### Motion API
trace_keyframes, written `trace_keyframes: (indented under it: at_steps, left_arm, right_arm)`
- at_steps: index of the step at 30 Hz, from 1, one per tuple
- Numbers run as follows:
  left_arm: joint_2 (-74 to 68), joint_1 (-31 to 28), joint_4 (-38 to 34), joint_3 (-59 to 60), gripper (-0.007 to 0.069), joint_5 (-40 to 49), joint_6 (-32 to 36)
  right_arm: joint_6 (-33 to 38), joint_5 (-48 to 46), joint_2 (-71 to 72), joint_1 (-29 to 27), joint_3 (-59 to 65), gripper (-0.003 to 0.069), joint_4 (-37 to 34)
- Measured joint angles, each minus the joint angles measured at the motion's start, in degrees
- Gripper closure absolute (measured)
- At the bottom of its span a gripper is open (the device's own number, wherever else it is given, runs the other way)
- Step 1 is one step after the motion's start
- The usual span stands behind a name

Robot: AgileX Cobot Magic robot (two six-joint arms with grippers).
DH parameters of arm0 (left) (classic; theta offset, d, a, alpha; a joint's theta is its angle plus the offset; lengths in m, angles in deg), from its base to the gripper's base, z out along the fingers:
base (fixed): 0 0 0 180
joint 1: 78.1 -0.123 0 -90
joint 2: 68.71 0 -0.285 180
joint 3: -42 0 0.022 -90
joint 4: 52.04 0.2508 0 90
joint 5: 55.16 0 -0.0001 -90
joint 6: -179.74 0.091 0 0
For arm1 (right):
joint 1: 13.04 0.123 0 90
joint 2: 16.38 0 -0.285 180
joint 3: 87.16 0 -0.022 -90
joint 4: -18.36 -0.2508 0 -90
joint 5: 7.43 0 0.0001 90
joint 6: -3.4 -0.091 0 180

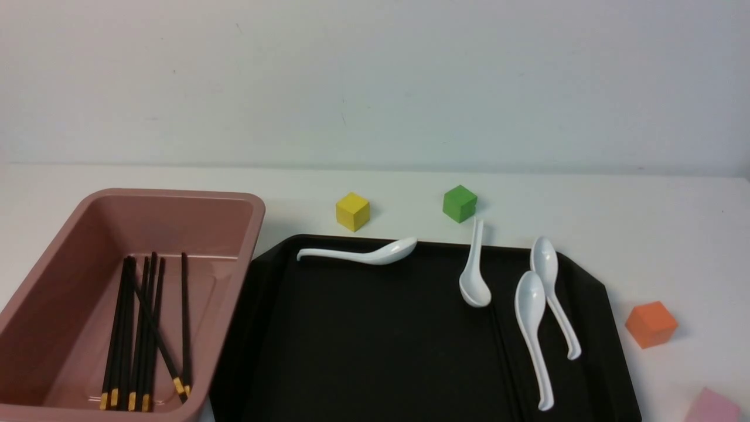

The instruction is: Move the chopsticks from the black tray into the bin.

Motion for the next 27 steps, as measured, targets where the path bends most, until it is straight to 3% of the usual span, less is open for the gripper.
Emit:
trace_keyframes:
  at_steps: [27]
  left_arm:
    - [0.00, 0.00, 0.00, 0.00, 0.0477, 0.00, 0.00]
  right_arm:
    - [-0.07, -0.08, 0.00, 0.00, 0.00, 0.0578, -0.12]
